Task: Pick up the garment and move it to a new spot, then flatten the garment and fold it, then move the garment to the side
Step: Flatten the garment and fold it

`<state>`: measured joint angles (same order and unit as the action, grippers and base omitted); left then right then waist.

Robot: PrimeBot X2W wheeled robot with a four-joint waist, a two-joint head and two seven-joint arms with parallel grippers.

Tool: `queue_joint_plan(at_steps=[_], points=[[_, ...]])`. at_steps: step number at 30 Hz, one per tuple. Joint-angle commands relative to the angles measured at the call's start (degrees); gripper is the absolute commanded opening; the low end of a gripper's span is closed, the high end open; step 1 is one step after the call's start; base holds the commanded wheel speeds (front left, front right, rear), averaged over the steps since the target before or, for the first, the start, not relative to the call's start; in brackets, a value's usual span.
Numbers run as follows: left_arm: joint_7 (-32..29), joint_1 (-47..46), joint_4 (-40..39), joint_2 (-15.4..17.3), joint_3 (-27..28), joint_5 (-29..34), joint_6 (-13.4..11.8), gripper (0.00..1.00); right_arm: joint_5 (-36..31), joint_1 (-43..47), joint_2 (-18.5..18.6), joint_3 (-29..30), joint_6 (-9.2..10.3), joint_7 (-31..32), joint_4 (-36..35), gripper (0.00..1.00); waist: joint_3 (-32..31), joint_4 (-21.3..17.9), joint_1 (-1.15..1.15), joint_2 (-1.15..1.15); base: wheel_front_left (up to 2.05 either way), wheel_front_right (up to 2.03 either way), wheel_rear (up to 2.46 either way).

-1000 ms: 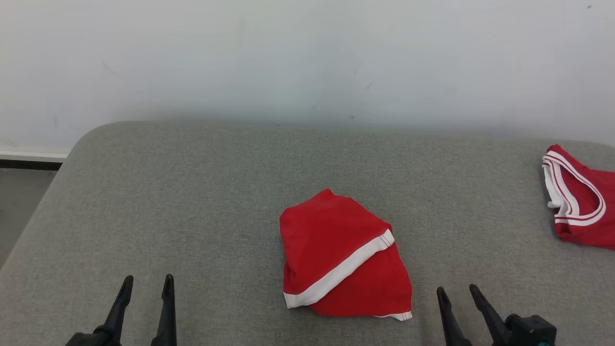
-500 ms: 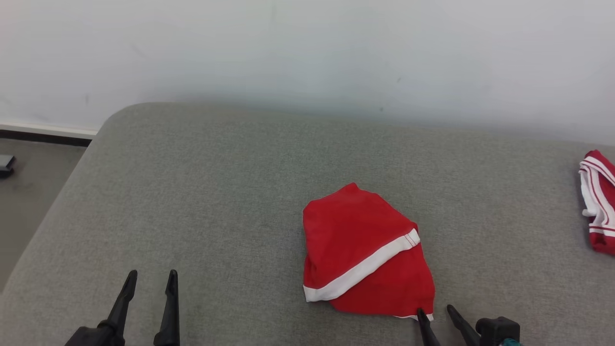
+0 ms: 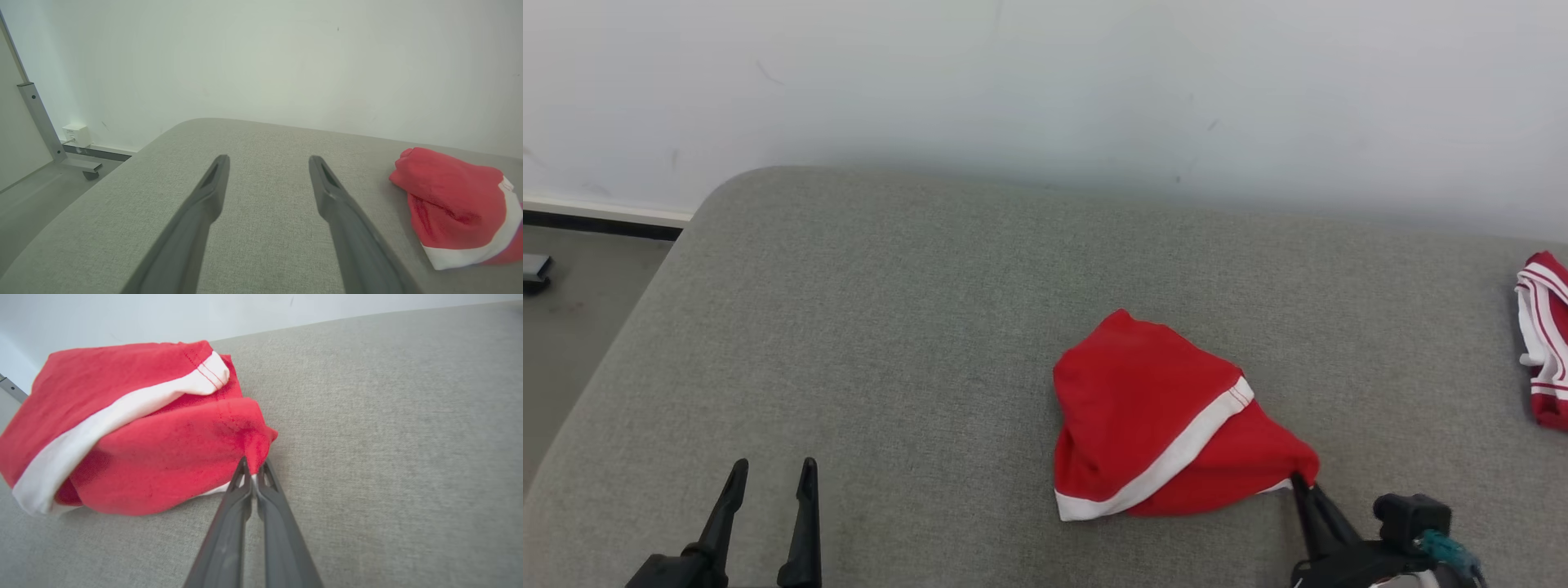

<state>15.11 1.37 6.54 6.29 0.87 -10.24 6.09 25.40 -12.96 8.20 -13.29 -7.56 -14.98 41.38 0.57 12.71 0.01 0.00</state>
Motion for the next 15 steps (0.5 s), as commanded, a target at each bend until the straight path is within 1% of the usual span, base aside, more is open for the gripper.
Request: queue_joint_plan(at_steps=[1, 6, 7, 11, 15], points=[[0.0, 0.3, 0.1, -0.1, 0.0, 0.1, 0.0, 1.00, -0.4, 0.6, 1.1, 1.1, 0.17, -0.2, -1.3, 0.00, -0.5, -0.8, -0.01, 0.00, 0.00, 0.00, 0.00], [0.0, 0.6, 0.1, -0.8, -0.2, 0.0, 0.0, 1.00, -1.8, 2.0, 4.7, 6.1, 0.17, -0.2, -7.2, 0.00, -1.2, -1.7, -0.01, 0.00, 0.00, 0.00, 0.00], [0.0, 0.6, 0.1, -0.8, -0.2, 0.0, 0.0, 1.00, -1.8, 2.0, 4.7, 6.1, 0.17, -0.2, -7.2, 0.00, -1.2, -1.7, -0.01, 0.00, 0.00, 0.00, 0.00], [0.0, 0.9, 0.2, -1.1, -0.3, 0.2, 0.0, 1.00, -3.1, 2.6, 6.7, 10.1, 0.17, -0.2, -11.9, 0.00, -1.7, -2.0, -0.01, 0.00, 0.00, 0.00, 0.00], [0.0, 1.2, 0.5, -1.3, -0.5, 0.4, 0.1, 1.00, -4.1, 2.8, 7.2, 12.1, 0.17, -0.2, -16.7, 0.00, -2.1, -1.8, -0.01, 0.00, 0.00, 0.00, 0.00]])
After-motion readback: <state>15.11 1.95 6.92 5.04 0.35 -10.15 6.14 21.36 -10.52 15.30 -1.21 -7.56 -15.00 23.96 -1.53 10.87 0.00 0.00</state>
